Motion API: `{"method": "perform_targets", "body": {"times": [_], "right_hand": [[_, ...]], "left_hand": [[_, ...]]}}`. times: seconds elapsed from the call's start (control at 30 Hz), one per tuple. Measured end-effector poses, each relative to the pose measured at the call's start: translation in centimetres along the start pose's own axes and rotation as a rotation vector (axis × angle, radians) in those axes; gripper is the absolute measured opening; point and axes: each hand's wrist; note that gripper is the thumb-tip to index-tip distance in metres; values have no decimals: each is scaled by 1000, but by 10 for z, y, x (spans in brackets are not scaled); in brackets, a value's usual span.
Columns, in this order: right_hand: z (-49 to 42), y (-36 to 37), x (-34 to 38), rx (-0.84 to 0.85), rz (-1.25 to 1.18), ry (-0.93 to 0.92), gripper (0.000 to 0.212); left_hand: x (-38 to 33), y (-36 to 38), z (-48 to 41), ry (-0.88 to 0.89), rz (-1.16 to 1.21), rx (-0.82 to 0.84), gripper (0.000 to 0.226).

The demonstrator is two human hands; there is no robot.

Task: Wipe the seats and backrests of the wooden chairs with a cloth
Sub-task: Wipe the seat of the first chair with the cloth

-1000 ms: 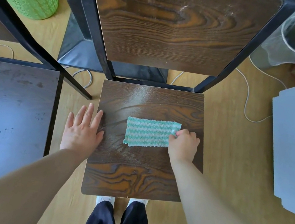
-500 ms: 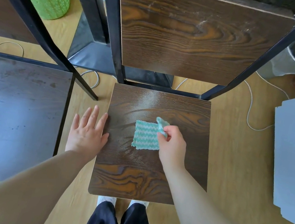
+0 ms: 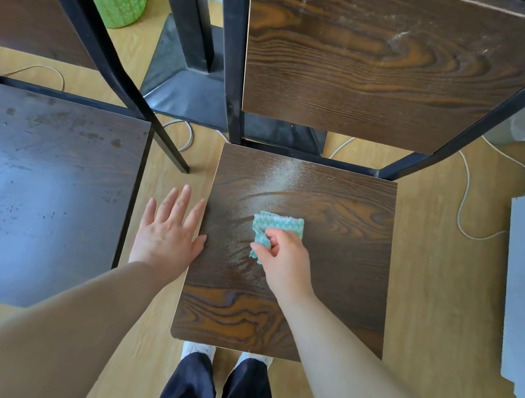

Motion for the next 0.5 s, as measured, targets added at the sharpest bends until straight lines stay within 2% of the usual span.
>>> {"method": "perform_targets", "body": {"times": [0.1,0.23,0.4,0.5], "right_hand": [[2,-11,-4,-2,-63,-31,27],[4,-19,-11,-178,-92,-20,17],[1,-13,-9,-170,9,60,33],[-1,0,0,-189,158,92,46]], "left_hand": [[-3,1,-1,7,3,14,67],[-7,2,-1,4,31,-7,67],[-7,1,1,2,33,-1,66],[-4,2,2,-5,29,7,66]]}}
Point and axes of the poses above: each hand's wrist, its own z-axis away from the middle knuckle, its own y-axis out of the palm, x = y × z, and after that the axes turned 13 degrees about y, right-handed
